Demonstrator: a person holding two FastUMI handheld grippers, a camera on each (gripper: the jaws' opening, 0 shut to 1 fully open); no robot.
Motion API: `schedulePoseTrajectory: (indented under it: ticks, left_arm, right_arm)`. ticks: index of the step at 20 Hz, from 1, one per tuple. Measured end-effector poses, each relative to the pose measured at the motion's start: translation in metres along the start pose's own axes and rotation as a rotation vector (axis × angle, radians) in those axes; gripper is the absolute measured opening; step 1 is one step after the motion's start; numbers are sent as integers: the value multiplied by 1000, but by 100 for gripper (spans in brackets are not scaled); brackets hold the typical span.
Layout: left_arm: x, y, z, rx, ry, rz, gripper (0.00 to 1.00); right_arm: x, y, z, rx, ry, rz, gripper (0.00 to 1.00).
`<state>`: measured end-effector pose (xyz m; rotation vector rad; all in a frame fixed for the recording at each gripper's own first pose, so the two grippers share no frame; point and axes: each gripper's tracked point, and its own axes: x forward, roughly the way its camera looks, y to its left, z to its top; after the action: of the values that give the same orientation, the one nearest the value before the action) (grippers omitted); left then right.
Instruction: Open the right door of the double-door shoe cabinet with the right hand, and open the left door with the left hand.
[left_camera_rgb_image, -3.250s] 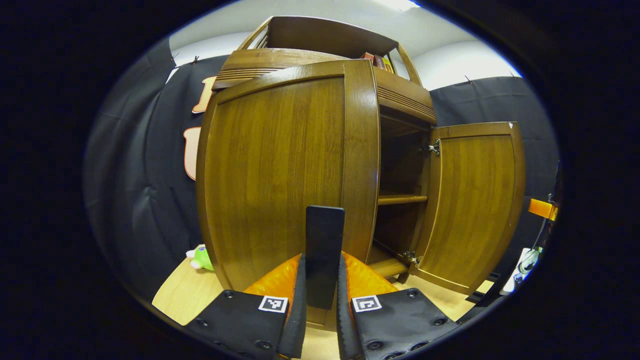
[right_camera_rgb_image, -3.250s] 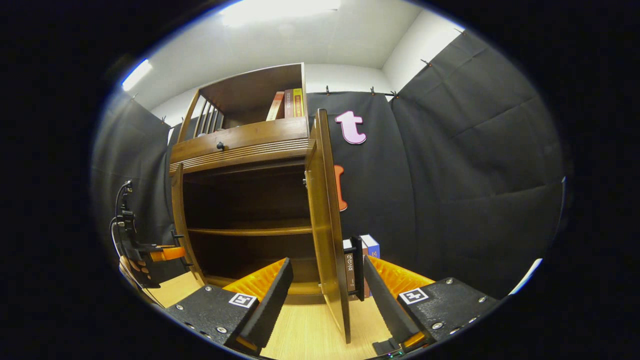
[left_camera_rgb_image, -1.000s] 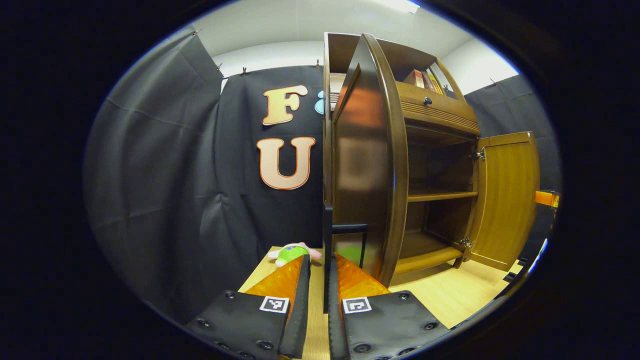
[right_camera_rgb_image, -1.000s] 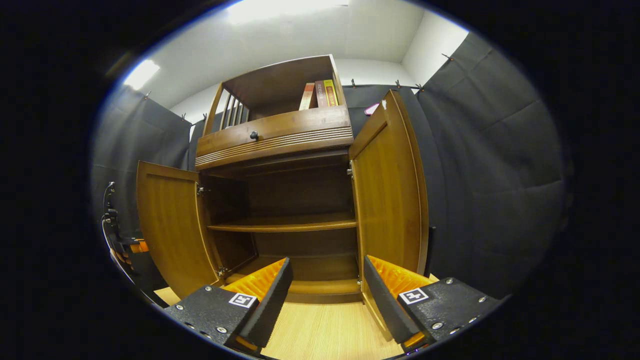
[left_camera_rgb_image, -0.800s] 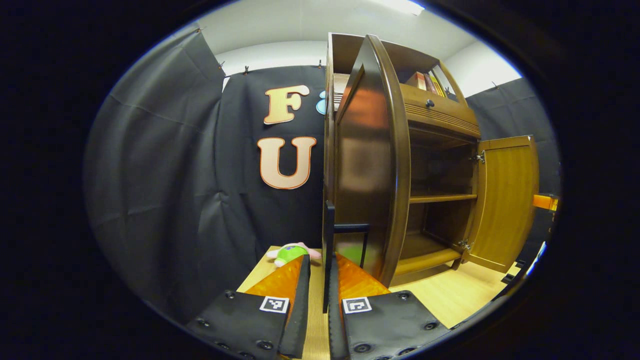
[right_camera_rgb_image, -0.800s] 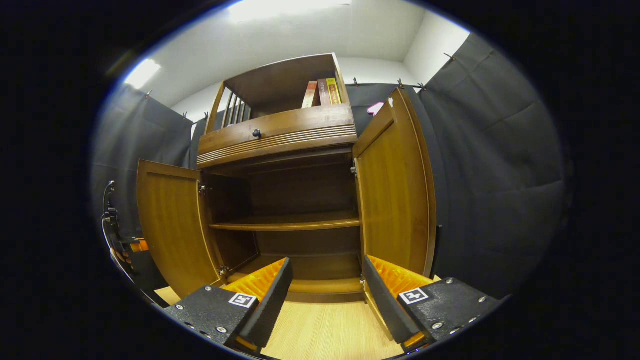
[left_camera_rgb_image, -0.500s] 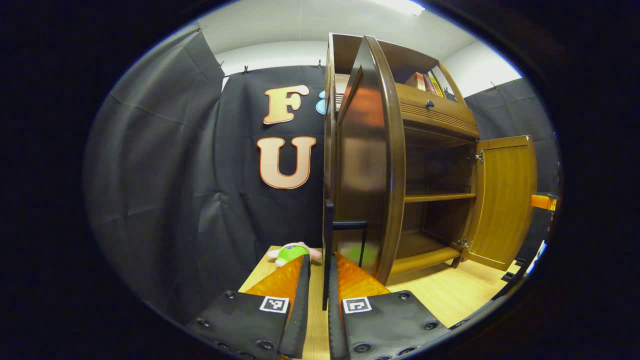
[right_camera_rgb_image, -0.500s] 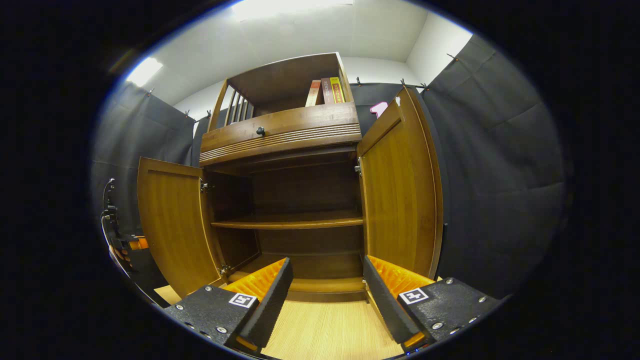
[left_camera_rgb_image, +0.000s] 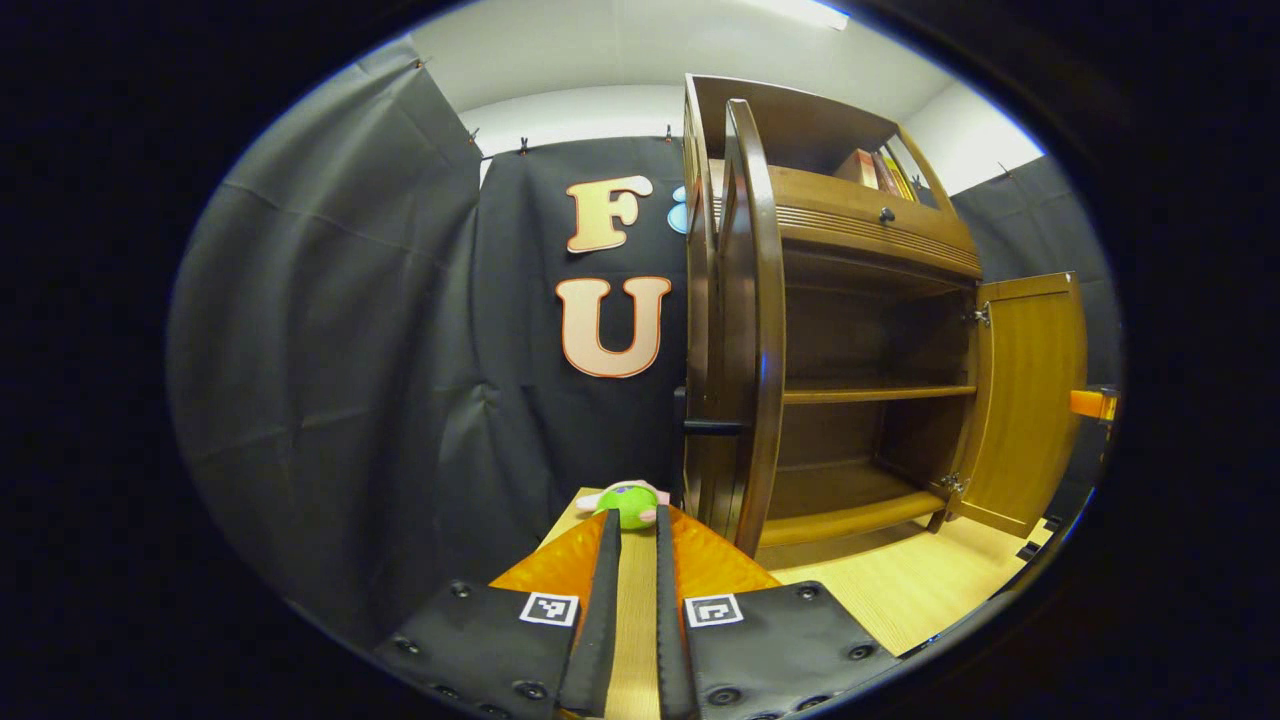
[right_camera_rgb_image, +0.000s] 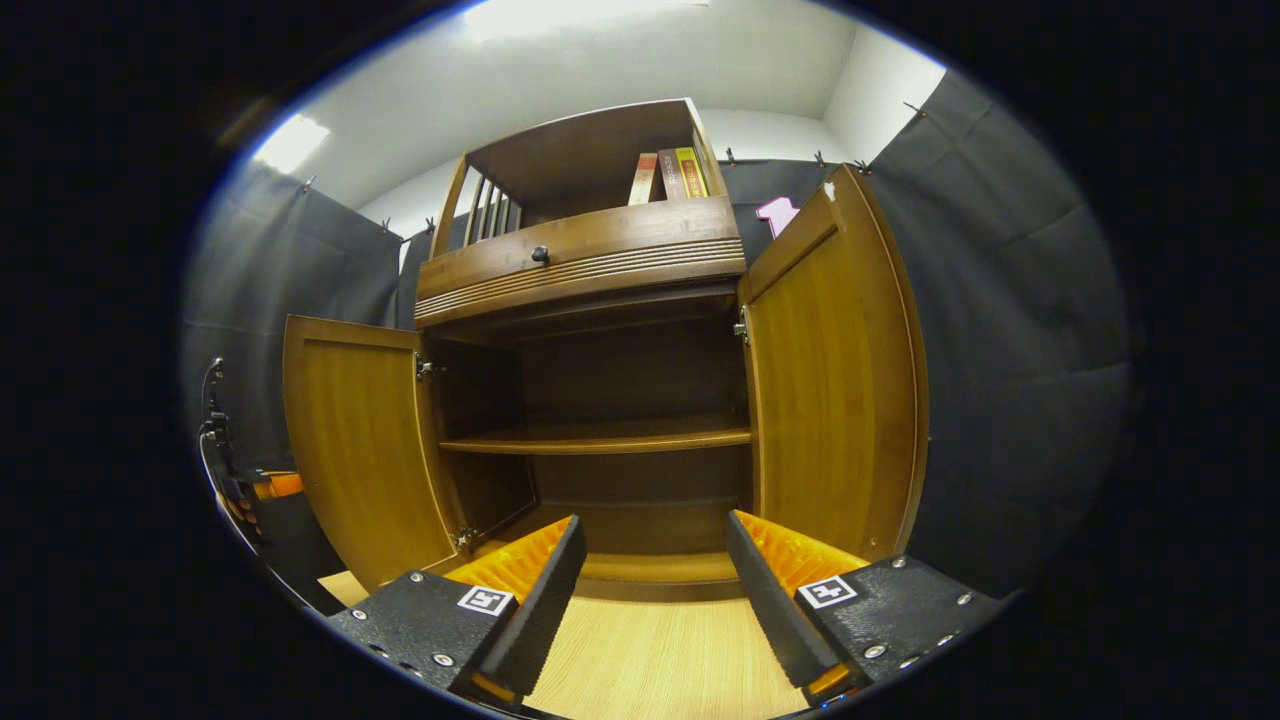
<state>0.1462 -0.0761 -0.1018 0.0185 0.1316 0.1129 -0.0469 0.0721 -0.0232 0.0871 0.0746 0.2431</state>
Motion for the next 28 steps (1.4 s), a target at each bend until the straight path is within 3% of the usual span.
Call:
schedulePoseTrajectory:
  ticks: [2, 3, 5, 7, 8, 10, 11, 12, 13, 14, 15, 16, 17, 18, 20, 21, 24, 28]
  left_arm:
    - [-13, -6, 9, 7, -15, 8, 19]
    - [-19, -10, 14, 6, -23, 10, 19]
    - [-30, -26, 28, -9, -50, -3, 28]
    - [-39, -46, 41, -17, -72, -36, 25]
    - [-41, -59, 47, -14, -83, -55, 19]
    - [-44, -79, 59, 9, -97, -70, 31]
    - [-45, -87, 65, 17, -105, -68, 19]
    - [-45, -96, 72, 22, -113, -70, 25]
    - [-44, -104, 78, 22, -120, -73, 25]
    - [-43, -114, 81, 8, -119, -78, 19]
    - [-41, -126, 82, -5, -112, -97, 19]
    - [-42, -135, 84, -14, -106, -105, 29]
    - [-40, -140, 87, -10, -104, -99, 40]
    - [-38, -144, 91, -3, -108, -94, 47]
    - [-33, -155, 97, 12, -113, -87, 62]
    - [-32, -161, 100, 17, -115, -93, 69]
    - [-31, -176, 105, 31, -115, -110, 77]
    - [-29, -192, 109, 48, -111, -136, 96]
  right_arm:
    - [1, -1, 0, 5, 1, 1, 88]
    - [2, -2, 0, 10, 2, 1, 88]
    - [0, -5, 2, 13, 0, -1, 88]
    - [0, -9, 4, 13, -5, -7, 88]
    - [0, -11, 6, 14, -7, -9, 88]
    - [-2, -14, 8, 12, -7, -11, 88]
    - [-3, -16, 10, 7, -6, -14, 88]
    - [-3, -18, 12, 1, -6, -19, 99]
    - [-4, -20, 14, -5, -6, -21, 88]
    - [-5, -21, 16, -9, -7, -22, 88]
    - [-6, -23, 18, -13, -8, -23, 88]
    - [-6, -24, 20, -14, -11, -25, 88]
    - [-7, -26, 23, -15, -14, -26, 99]
    - [-7, -27, 25, -16, -17, -28, 88]
    - [-6, -32, 27, -16, -19, -31, 88]
    - [-6, -33, 28, -15, -18, -34, 99]
    - [-5, -40, 32, -12, -17, -44, 99]
    - [-4, -46, 42, -21, -28, -61, 100]
